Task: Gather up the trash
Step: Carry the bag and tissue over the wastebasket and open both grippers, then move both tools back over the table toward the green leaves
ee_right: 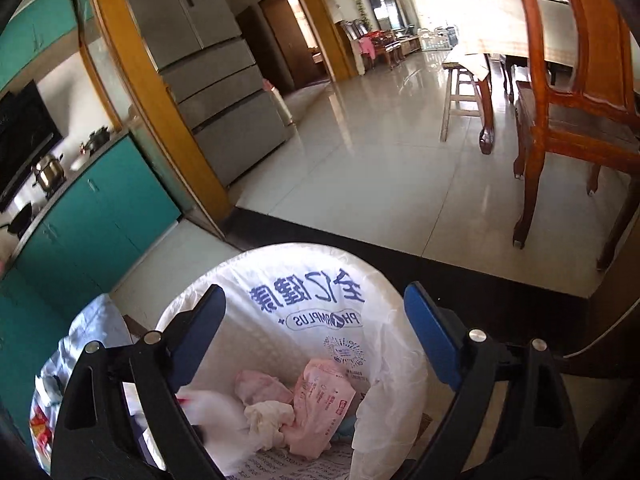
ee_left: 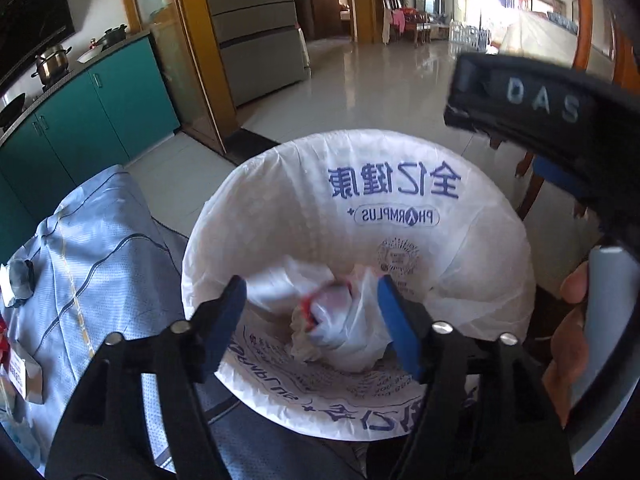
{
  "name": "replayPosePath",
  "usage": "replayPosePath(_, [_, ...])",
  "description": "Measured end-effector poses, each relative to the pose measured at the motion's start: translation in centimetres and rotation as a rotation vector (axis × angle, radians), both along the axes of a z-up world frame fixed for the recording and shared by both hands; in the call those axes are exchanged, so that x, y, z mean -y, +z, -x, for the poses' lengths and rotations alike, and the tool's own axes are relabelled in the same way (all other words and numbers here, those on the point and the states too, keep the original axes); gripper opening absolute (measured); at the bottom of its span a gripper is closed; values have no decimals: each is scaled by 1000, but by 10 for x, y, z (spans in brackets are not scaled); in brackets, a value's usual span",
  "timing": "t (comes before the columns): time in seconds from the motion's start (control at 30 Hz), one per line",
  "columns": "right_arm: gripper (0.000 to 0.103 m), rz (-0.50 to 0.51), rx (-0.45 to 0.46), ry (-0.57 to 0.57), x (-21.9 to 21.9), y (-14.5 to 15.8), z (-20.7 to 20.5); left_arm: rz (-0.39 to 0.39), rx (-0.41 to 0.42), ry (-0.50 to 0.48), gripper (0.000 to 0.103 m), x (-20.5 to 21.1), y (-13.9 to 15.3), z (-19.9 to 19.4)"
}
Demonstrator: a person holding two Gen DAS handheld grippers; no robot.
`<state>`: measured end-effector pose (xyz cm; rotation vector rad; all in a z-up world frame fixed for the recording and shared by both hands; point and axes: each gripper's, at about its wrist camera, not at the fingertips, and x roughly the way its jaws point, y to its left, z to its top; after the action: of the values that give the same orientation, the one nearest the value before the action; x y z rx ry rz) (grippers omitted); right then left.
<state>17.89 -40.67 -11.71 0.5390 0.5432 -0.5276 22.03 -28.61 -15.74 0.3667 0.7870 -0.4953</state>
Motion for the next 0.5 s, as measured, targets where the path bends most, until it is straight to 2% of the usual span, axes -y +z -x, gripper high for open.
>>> replayPosePath(0.1, [89, 22, 10, 14, -5, 4, 0, 30, 35, 19, 88, -13, 9, 6])
replayPosePath(0.2, [89, 25, 18, 33, -8, 4, -3, 45, 57, 64, 89, -34, 21, 9])
replayPosePath(0.33, [89, 33, 33, 63, -15, 5, -6, 23, 137, 230, 89, -89, 38, 19])
replayPosePath(0.4, [94, 28, 21, 145, -25, 4, -16, 1, 184, 326, 89, -120, 43, 26])
replayPosePath(0.5, [94, 46, -49, 374, -61, -3, -40, -24, 230, 484, 89, -178, 53, 38])
